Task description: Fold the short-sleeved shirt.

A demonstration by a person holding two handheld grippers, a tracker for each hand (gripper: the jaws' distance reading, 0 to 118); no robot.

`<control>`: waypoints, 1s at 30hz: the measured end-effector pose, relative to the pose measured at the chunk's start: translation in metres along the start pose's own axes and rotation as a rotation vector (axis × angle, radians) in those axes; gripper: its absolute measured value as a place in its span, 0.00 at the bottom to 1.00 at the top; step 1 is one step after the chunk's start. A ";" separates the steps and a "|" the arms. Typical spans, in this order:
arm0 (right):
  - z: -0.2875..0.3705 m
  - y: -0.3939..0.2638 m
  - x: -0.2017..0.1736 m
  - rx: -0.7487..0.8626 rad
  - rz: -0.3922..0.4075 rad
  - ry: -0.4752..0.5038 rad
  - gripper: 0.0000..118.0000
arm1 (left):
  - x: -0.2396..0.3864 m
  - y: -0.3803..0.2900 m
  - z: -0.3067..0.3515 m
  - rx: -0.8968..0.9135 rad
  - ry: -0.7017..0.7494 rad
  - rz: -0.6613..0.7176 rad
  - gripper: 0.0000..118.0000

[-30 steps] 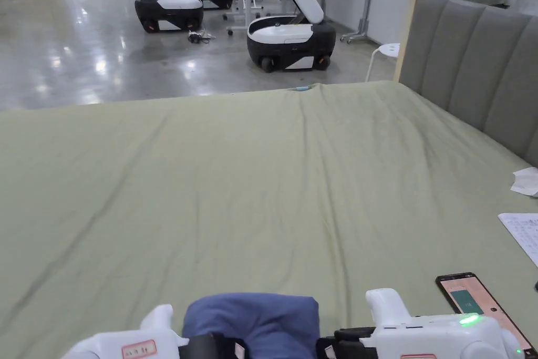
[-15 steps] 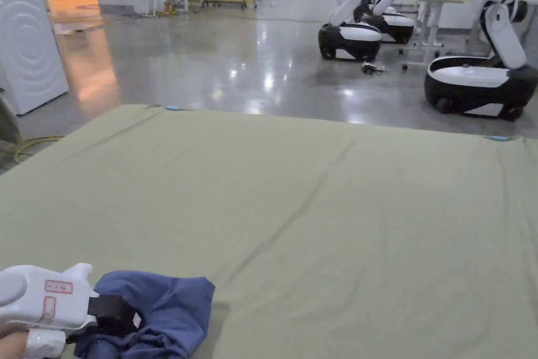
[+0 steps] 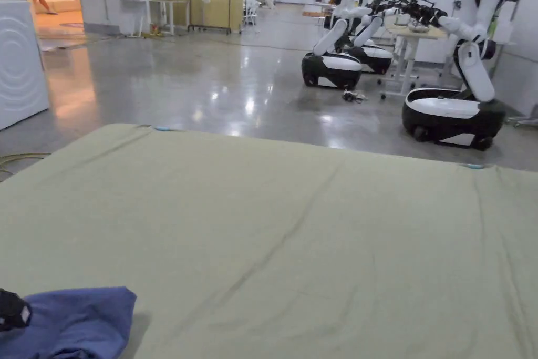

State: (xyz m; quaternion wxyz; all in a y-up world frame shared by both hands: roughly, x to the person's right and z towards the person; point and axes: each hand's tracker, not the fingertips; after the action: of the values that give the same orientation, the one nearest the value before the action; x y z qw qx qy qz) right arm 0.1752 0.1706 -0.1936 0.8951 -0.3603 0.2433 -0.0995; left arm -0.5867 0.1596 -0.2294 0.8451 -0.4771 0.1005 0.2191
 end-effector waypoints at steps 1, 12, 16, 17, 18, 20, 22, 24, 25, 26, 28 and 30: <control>0.006 0.001 -0.001 0.002 0.003 -0.013 0.03 | 0.007 0.001 0.019 0.039 0.064 -0.056 0.88; 0.047 0.077 -0.035 0.336 0.134 -0.314 0.03 | 0.285 -0.072 0.095 0.745 -0.055 -0.435 0.07; 0.036 0.110 -0.050 0.474 0.176 -0.385 0.03 | 0.385 -0.111 0.098 0.798 -0.263 -0.484 0.07; 0.033 0.117 -0.051 0.465 0.179 -0.395 0.03 | 0.403 -0.120 0.100 0.819 -0.288 -0.499 0.07; 0.032 0.123 -0.051 0.472 0.179 -0.399 0.03 | 0.415 -0.128 0.102 0.842 -0.292 -0.511 0.07; 0.036 0.129 -0.049 0.506 0.167 -0.420 0.03 | 0.432 -0.136 0.101 0.850 -0.267 -0.566 0.07; 0.042 0.128 -0.048 0.527 0.170 -0.432 0.03 | 0.435 -0.141 0.102 0.863 -0.245 -0.549 0.07; 0.046 0.126 -0.043 0.536 0.164 -0.421 0.03 | 0.434 -0.144 0.104 0.859 -0.263 -0.506 0.07; 0.046 0.125 -0.041 0.535 0.155 -0.418 0.04 | 0.434 -0.145 0.104 0.865 -0.256 -0.501 0.07; 0.047 0.124 -0.040 0.539 0.152 -0.417 0.05 | 0.434 -0.147 0.103 0.869 -0.245 -0.504 0.07; 0.048 0.124 -0.038 0.555 0.153 -0.413 0.21 | 0.438 -0.149 0.104 0.886 -0.218 -0.508 0.14; 0.050 0.128 -0.039 0.554 0.143 -0.395 0.49 | 0.435 -0.148 0.106 0.876 -0.223 -0.494 0.53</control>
State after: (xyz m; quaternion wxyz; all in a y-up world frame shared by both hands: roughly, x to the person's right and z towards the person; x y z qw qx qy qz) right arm 0.1678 0.3062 -0.2368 0.9934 -0.0978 0.0539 -0.0272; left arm -0.1375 0.3027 -0.2255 0.9978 -0.0617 -0.0234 -0.0002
